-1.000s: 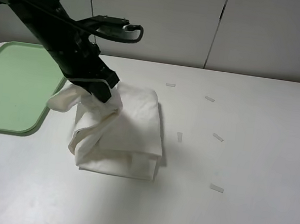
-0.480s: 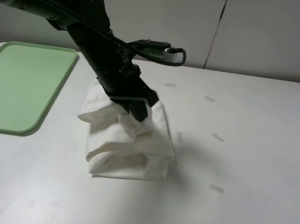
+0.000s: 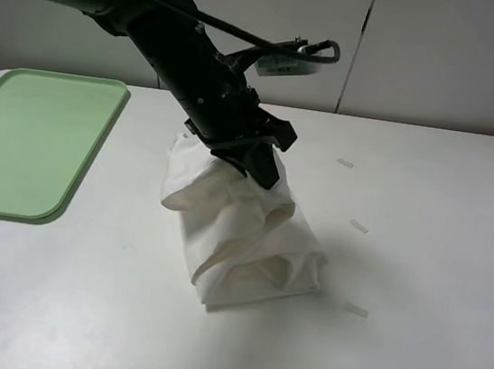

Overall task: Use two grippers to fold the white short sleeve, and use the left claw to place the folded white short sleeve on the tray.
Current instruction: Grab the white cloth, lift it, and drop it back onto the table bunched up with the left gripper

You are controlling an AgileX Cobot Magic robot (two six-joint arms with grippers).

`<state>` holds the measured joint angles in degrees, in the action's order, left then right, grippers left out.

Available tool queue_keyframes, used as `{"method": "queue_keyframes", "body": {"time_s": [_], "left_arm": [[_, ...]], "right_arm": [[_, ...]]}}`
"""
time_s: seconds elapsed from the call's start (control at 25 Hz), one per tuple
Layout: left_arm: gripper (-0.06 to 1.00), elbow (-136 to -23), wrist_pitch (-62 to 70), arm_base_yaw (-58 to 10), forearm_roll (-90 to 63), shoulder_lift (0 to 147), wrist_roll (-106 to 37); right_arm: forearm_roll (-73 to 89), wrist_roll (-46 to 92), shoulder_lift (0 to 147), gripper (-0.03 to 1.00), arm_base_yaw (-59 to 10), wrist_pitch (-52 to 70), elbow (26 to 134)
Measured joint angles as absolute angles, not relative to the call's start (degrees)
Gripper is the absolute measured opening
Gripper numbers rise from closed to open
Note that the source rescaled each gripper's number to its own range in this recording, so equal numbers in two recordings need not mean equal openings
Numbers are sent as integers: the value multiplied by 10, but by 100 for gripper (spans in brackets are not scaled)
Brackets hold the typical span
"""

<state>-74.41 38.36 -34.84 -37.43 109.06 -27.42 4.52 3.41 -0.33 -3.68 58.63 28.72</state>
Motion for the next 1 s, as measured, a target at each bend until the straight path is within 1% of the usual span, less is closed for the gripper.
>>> {"method": "queue_keyframes", "body": {"time_s": [0.04, 0.2, 0.4, 0.68, 0.76, 0.84, 0.88, 0.96, 1.0], "left_arm": [[9, -765, 406, -348, -393, 1091, -275], [9, -775, 399, -348, -403, 1091, -275], [9, -775, 333, -348, -422, 1118, -275], [9, -776, 291, -348, -475, 1165, -280], [10, -776, 277, -348, -480, 1166, -298], [17, -776, 268, -348, -483, 1166, -326], [24, -776, 262, -350, -484, 1167, -356], [43, -776, 249, -356, -486, 1168, -443], [58, -776, 242, -359, -491, 1168, -498]], "right_arm": [[45, 34, -3, 100, -37, 586, 287], [45, 34, -3, 100, -37, 586, 287], [46, 34, -3, 100, -37, 586, 287], [48, 34, -3, 100, -37, 586, 287], [48, 34, -3, 100, -37, 586, 287], [48, 34, -3, 100, -37, 586, 287], [48, 34, -3, 100, -37, 586, 287], [48, 34, -3, 100, -37, 586, 287], [48, 34, -3, 100, -37, 586, 287]]}}
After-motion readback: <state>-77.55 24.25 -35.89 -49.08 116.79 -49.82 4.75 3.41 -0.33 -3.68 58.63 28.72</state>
